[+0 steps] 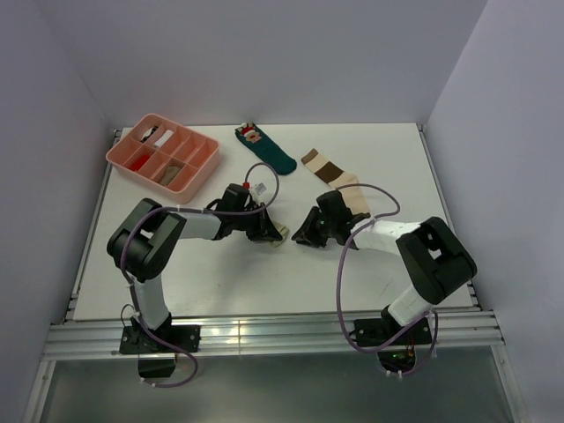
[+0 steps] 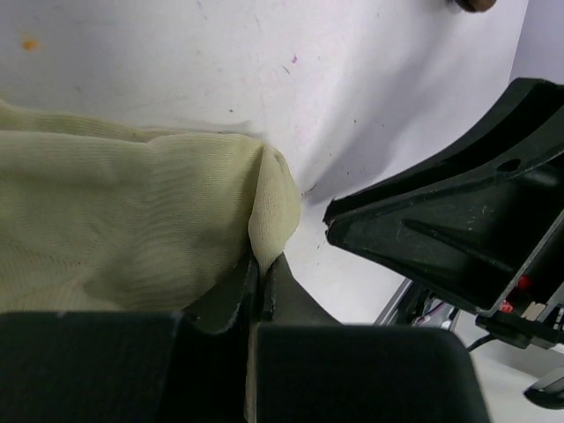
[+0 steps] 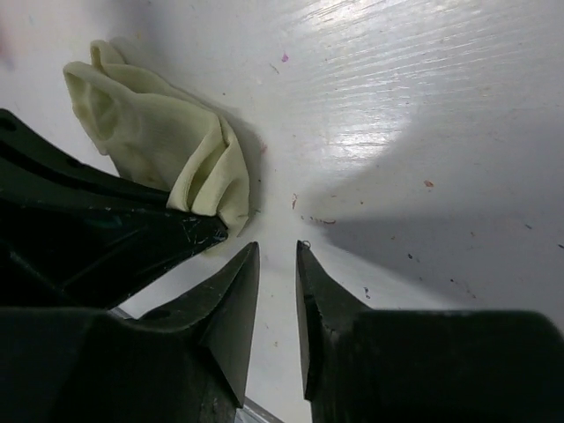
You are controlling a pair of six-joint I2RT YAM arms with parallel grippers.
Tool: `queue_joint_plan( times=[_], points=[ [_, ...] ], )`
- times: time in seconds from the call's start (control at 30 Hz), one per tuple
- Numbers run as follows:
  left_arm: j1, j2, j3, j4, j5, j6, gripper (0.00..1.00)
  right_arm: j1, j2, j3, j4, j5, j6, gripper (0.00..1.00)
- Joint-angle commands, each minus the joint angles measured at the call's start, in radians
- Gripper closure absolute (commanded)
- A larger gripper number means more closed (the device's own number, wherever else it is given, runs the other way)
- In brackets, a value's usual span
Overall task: Roll the socks
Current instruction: Roll the sock at the center of the board.
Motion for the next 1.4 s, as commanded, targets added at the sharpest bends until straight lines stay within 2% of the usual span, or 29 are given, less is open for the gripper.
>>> queue_joint_plan(
  times=[0.0, 0.37, 0.7, 1.07, 1.2, 1.3, 1.37],
  points=[
    [0.013, 0.012, -0.009, 0.065, 0.043, -0.038, 0.99, 0.014, 0.021, 0.005, 0.074, -0.013, 0.021, 0.70],
    [0.022, 0.029, -0.006, 0.062, 0.062, -0.030, 0.99, 0.014, 0.126, 0.057, 0.127, -0.028, 0.011, 0.80],
    [0.022, 0.037, 0.008, 0.025, 0.059, -0.003, 0.96, 0.014, 0.133, 0.102, 0.119, -0.050, -0.003, 0.83],
    [0.024, 0.048, 0.020, 0.014, 0.063, 0.002, 0.83, 0.014, 0.163, 0.129, 0.108, -0.065, -0.011, 0.82],
    [0.022, 0.048, 0.029, 0.000, 0.060, 0.009, 0.72, 0.014, 0.177, 0.140, 0.114, -0.082, -0.012, 0.82],
    [0.024, 0.049, 0.032, -0.009, 0.054, 0.017, 0.59, 0.015, 0.183, 0.154, 0.107, -0.087, -0.020, 0.82],
    [0.022, 0.052, 0.034, -0.014, 0.054, 0.020, 0.57, 0.015, 0.188, 0.160, 0.104, -0.090, -0.028, 0.82]
  ],
)
